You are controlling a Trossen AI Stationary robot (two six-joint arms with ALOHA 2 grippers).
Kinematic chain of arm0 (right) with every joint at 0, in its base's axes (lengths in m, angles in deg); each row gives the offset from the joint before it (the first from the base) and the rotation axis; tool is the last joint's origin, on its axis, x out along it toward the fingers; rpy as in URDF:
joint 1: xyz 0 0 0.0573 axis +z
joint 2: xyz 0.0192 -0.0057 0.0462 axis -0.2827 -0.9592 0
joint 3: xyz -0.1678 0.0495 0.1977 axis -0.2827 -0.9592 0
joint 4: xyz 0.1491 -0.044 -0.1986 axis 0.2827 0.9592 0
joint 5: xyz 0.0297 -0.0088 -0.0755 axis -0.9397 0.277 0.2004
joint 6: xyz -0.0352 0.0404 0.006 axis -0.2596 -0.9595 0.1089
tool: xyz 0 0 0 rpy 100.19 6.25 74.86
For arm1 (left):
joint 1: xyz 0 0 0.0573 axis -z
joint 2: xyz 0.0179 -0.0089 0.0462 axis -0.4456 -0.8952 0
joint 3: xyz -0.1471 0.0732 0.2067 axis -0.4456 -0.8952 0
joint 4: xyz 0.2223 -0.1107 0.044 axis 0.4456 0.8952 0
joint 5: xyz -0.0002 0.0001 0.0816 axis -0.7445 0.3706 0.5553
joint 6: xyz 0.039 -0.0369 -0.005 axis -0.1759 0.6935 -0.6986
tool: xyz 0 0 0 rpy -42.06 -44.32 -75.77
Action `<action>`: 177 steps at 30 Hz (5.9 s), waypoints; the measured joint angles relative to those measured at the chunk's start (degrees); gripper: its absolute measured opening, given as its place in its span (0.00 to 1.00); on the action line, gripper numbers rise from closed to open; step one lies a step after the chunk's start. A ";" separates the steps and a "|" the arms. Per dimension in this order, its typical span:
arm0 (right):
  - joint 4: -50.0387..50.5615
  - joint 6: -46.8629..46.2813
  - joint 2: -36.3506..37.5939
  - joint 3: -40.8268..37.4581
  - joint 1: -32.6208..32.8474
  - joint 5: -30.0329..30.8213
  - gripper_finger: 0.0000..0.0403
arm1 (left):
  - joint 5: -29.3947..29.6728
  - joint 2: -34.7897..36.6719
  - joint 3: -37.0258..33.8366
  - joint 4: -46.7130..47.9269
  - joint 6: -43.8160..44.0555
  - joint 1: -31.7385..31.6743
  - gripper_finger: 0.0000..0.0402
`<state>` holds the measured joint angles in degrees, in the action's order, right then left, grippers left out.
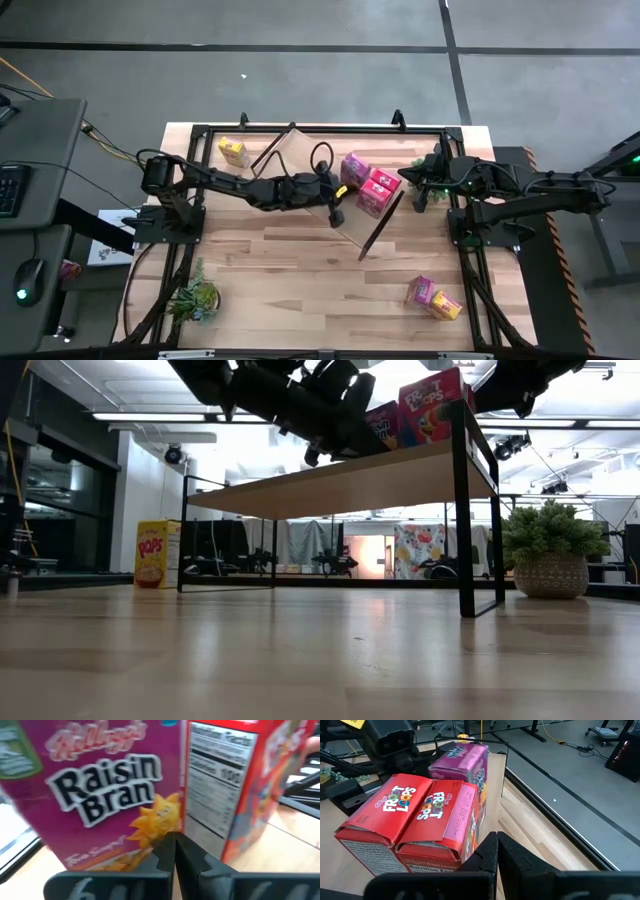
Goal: Stack cereal on shelf
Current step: Put the top purple cereal box on the shelf, then put the top yellow cereal box on the shelf
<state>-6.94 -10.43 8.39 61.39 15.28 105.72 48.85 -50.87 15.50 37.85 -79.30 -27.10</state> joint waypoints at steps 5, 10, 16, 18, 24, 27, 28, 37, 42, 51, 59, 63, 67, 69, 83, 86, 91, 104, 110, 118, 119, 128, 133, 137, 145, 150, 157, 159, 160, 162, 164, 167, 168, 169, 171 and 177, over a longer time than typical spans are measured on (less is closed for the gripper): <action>0.00 0.00 0.00 0.00 0.01 0.00 0.00 | -2.67 2.20 -0.11 3.03 -1.79 0.80 0.00; 0.06 0.02 0.02 0.00 0.00 -0.81 0.00 | -1.87 12.13 -1.20 12.66 -5.29 1.73 0.00; 0.91 0.02 0.00 0.00 0.00 -1.09 0.00 | 0.77 33.53 -12.46 17.96 -8.61 3.88 0.00; 1.14 0.02 0.00 0.00 0.01 -1.09 0.00 | 6.31 41.73 -17.89 17.89 -8.38 4.62 0.00; 1.31 0.50 0.02 0.00 0.00 -1.09 0.00 | 19.71 59.82 -25.52 29.69 -2.57 2.36 0.04; 1.29 1.45 0.02 0.00 0.02 -1.07 0.00 | 18.95 62.09 -20.13 43.26 -1.08 -2.28 0.13; 1.31 1.51 0.02 0.00 0.00 -1.09 0.00 | 18.15 61.69 -17.69 48.23 -1.02 -4.27 0.17; 1.22 0.37 0.02 0.00 0.00 -1.08 0.00 | 9.90 45.40 3.12 83.24 -15.96 -23.96 0.58; 1.25 0.02 0.00 0.00 0.02 -1.07 0.00 | 16.47 35.56 4.72 87.90 -29.59 -27.71 0.74; 1.29 0.00 0.02 0.00 0.00 -1.09 0.00 | 16.54 23.69 4.72 92.38 -38.91 -30.40 0.80; 2.05 0.02 0.00 0.00 0.00 -1.08 0.00 | 12.44 22.97 2.18 90.20 -50.95 -35.87 0.81; 2.12 0.02 0.00 0.00 0.00 -1.07 0.00 | 11.84 22.97 -0.62 84.83 -57.02 -38.17 0.81; 2.12 0.03 0.00 0.00 0.00 -1.08 0.00 | 11.83 22.95 -1.73 78.09 -59.76 -39.84 0.81; 2.12 0.04 0.01 0.00 0.01 -1.07 0.00 | 9.64 22.82 -1.72 78.00 -61.01 -40.90 0.81; 2.14 0.48 0.01 0.00 0.02 0.26 0.00 | 10.21 21.20 -1.60 78.53 -61.94 -42.55 0.81; 2.12 0.48 0.00 0.00 0.00 0.26 0.00 | 12.22 21.42 -1.63 78.72 -62.03 -42.46 0.81; 2.12 0.30 0.00 0.00 0.01 0.24 0.00 | 14.26 21.65 1.30 81.49 -61.35 -42.00 0.81; 2.12 0.04 0.00 0.00 0.00 0.25 0.00 | 8.35 21.55 -0.54 86.13 -59.61 -43.29 0.81; 2.10 0.04 -0.02 0.00 0.00 0.26 0.00 | 11.01 21.53 -3.12 80.02 -62.16 -43.29 0.81; 2.10 0.03 -0.02 -0.02 0.01 0.25 0.00 | 10.20 21.02 -3.58 79.63 -62.29 -44.39 0.81; 2.10 0.04 -0.02 -0.02 0.01 0.25 0.00 | 10.18 20.68 -3.58 79.79 -62.14 -44.43 0.81; 2.10 -0.60 -0.04 -0.02 0.00 0.24 0.00 | 12.15 13.78 -3.56 79.69 -59.48 -44.51 0.81; 2.10 -1.05 -0.04 -0.02 0.02 0.22 0.00 | 13.48 11.30 -3.56 79.69 -57.66 -44.51 0.81; 2.10 -1.05 -0.04 -0.02 0.02 0.22 0.00 | 13.52 11.15 -3.54 79.65 -57.42 -44.51 0.78; 2.10 -1.05 -0.04 -0.02 0.01 0.22 0.00 | 15.70 11.15 -3.54 79.69 -56.38 -44.51 0.55; 2.10 -1.05 -0.04 -0.02 0.02 0.22 0.00 | 17.73 11.23 -3.04 79.84 -55.52 -44.27 0.38; 2.10 -1.05 -0.04 -0.02 0.01 0.18 0.00 | 21.64 11.23 4.93 86.29 -50.67 -42.13 0.28; 2.10 -1.17 -0.04 -0.02 0.02 -0.11 0.00 | 23.32 11.23 9.68 89.33 -49.15 -40.92 0.29; 2.10 -1.31 -0.04 -0.02 0.02 -0.11 0.00 | 24.08 11.26 12.27 91.24 -48.45 -40.23 0.30; 2.10 -1.49 -0.04 -0.02 0.00 -0.13 0.00 | 25.80 11.26 18.22 94.45 -47.21 -38.51 0.31; 2.10 -1.49 -0.04 -0.02 0.01 -0.15 0.00 | 27.38 11.28 24.79 96.81 -46.46 -36.44 0.32; 2.10 -1.49 -0.04 -0.02 0.01 -0.18 0.00 | 30.54 11.32 34.52 99.38 -46.54 -32.59 0.32; 2.10 -1.51 -0.04 -0.02 0.02 -0.26 0.00 | 31.90 11.38 37.29 99.20 -46.84 -31.10 0.32; 2.10 -1.57 -0.04 -0.02 0.00 -0.41 0.00 | 32.78 11.39 39.81 99.19 -46.90 -29.50 0.32; 2.10 -1.62 -0.04 -0.02 0.00 -0.96 0.00 | 33.04 11.41 44.40 98.88 -46.42 -26.17 0.32; 2.09 -1.68 -0.04 -0.02 0.01 -1.29 0.00 | 29.94 9.81 49.75 99.17 -43.33 -14.36 0.32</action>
<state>-4.85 -12.11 8.34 61.37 15.29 104.44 78.79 -41.06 65.25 137.02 -122.63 -41.45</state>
